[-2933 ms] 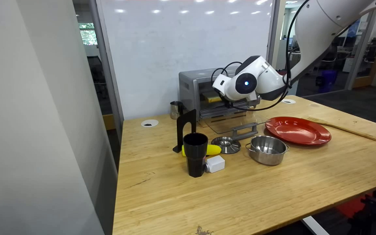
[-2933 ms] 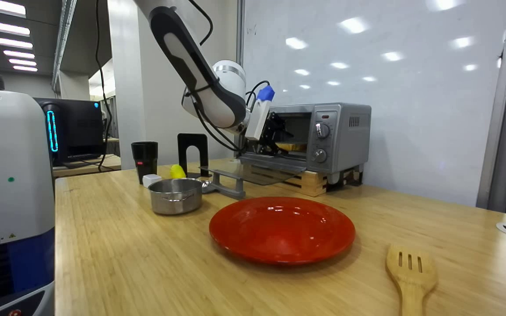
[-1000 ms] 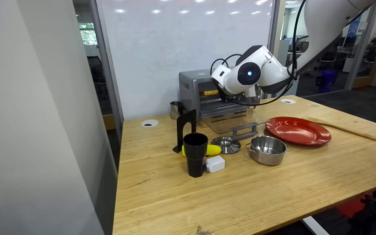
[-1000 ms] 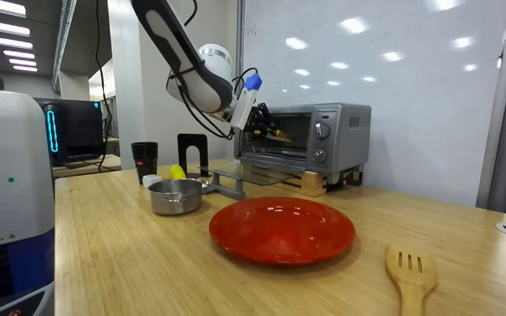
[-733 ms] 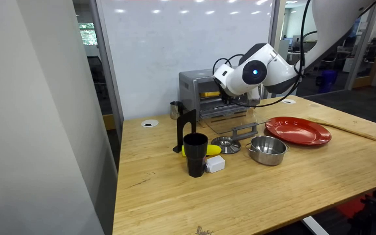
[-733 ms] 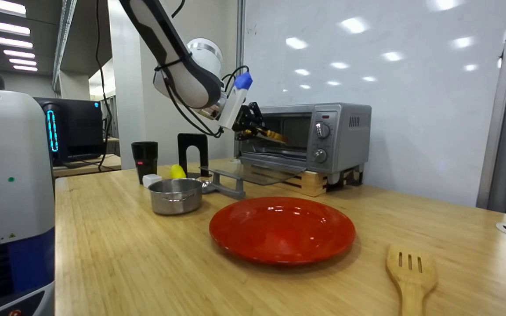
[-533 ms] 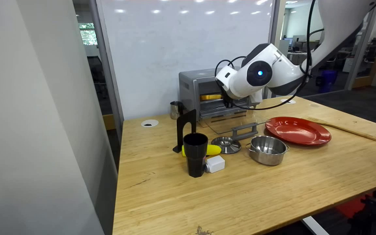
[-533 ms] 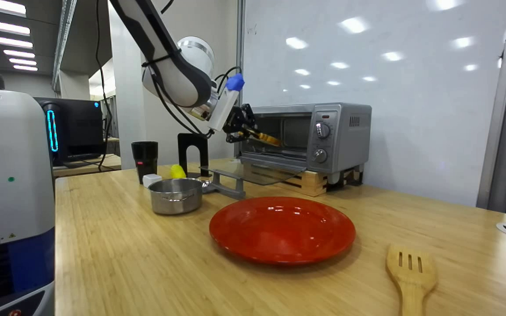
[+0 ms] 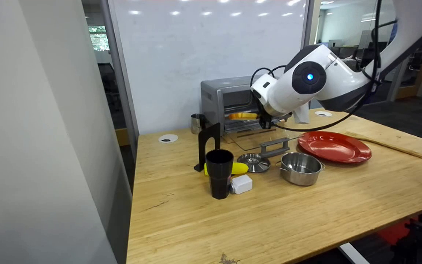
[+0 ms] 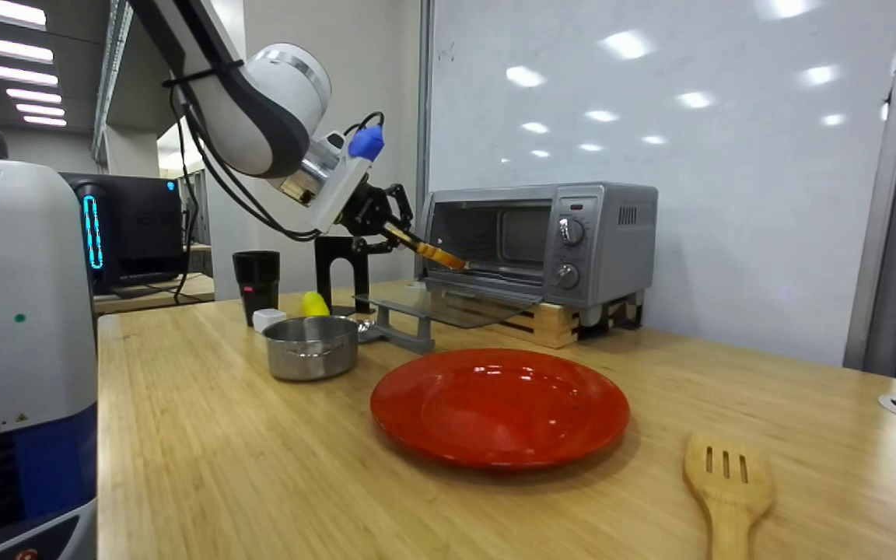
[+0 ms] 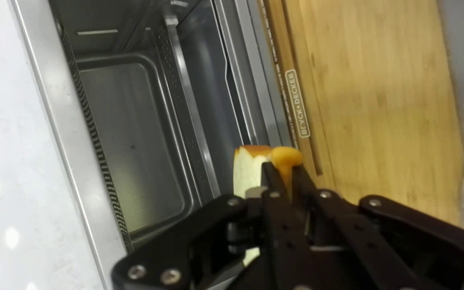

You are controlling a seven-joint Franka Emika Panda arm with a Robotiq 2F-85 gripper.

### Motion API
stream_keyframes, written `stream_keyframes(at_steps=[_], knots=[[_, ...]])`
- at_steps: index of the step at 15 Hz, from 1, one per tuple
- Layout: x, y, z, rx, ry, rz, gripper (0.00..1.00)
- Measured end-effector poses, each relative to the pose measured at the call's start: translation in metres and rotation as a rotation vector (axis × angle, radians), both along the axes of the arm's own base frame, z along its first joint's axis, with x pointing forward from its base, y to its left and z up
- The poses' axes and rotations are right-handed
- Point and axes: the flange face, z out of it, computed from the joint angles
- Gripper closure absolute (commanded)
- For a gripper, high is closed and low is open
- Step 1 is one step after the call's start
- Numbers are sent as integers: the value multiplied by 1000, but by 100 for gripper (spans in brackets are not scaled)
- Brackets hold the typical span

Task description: Open the oven door and take the slice and put it on the plate

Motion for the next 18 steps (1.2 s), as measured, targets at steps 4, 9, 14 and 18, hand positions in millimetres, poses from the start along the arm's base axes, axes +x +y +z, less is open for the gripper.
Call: stream_keyframes(at_steps=[4, 9, 14, 18], knots=[[-26, 10, 14, 40, -4, -89, 97], [-56, 21, 38, 119, 19, -222, 97], [-82, 18, 60, 154, 98, -355, 97], [-105, 4, 82, 116, 156, -503, 97]])
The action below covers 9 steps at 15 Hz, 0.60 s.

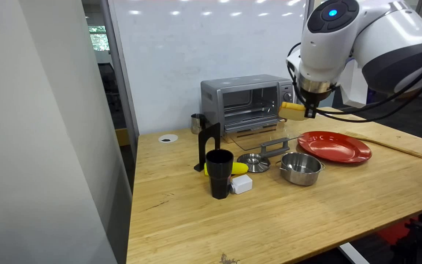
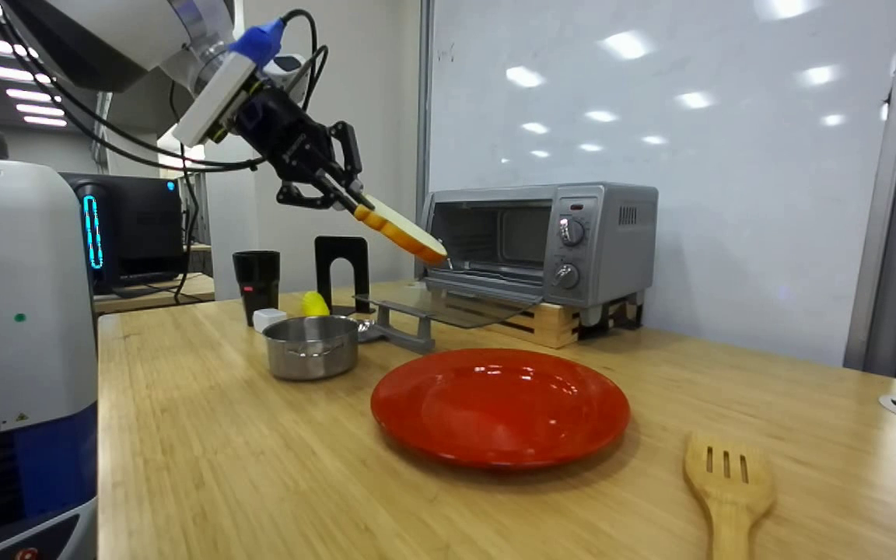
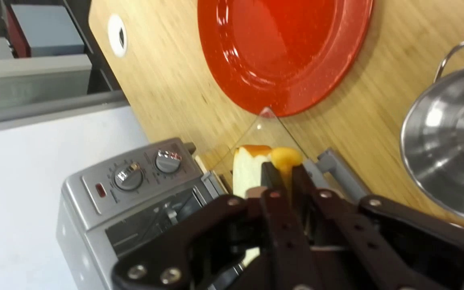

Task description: Open the oven door and take the slice and put it on the plate

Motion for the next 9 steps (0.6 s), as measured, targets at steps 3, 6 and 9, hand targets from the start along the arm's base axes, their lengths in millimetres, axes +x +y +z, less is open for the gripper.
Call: stream_keyframes(at_steps=[3, 6, 9], knots=[[-18, -9, 17, -44, 39, -95, 97], [-32, -17, 29, -81, 66, -167, 97], [-39, -28, 31, -95, 70, -210, 97]])
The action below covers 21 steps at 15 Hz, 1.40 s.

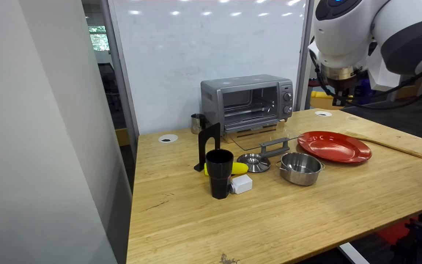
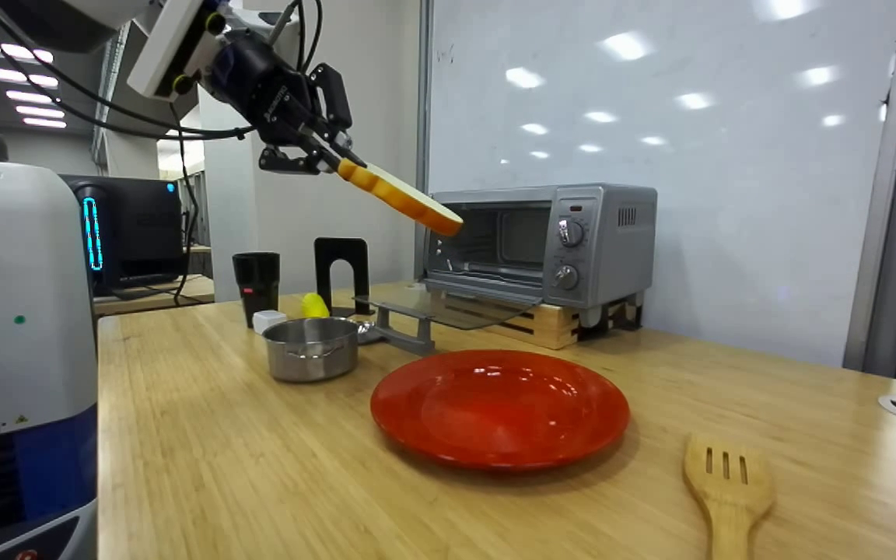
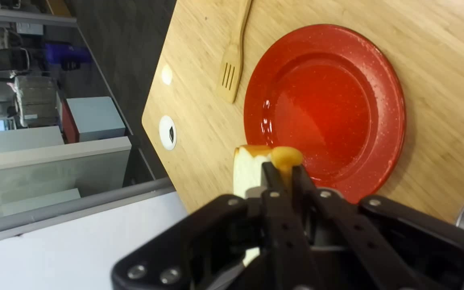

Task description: Open the oven door and take the slice and put it on the plate

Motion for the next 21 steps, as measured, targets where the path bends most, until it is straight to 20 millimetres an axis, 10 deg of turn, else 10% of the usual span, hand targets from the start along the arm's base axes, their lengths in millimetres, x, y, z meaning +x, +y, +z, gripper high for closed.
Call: stream_keyframes(at_steps=[11, 21], knots=[[-1, -76, -61, 38, -10, -177, 97], [36, -93, -133, 48, 23, -100, 97]])
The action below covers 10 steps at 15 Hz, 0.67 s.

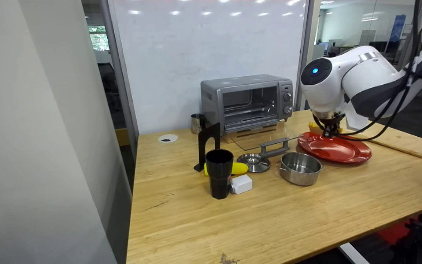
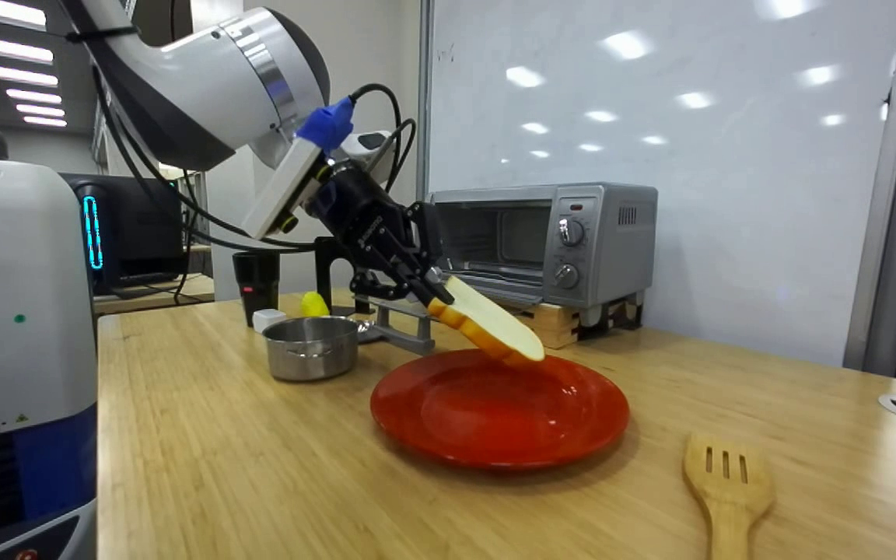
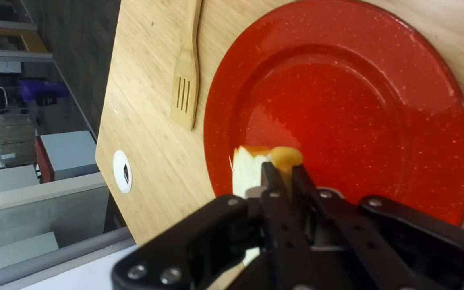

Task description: Open the oven door and take the slice and put it on the plate

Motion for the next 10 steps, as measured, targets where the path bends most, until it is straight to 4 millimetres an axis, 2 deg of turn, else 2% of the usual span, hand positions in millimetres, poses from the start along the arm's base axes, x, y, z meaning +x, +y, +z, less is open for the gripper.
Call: stream_keyframes(at_steps=[6, 10], knots=[[5, -15, -35, -4, 63, -26, 97], [0, -25, -48, -5, 90, -47, 97]])
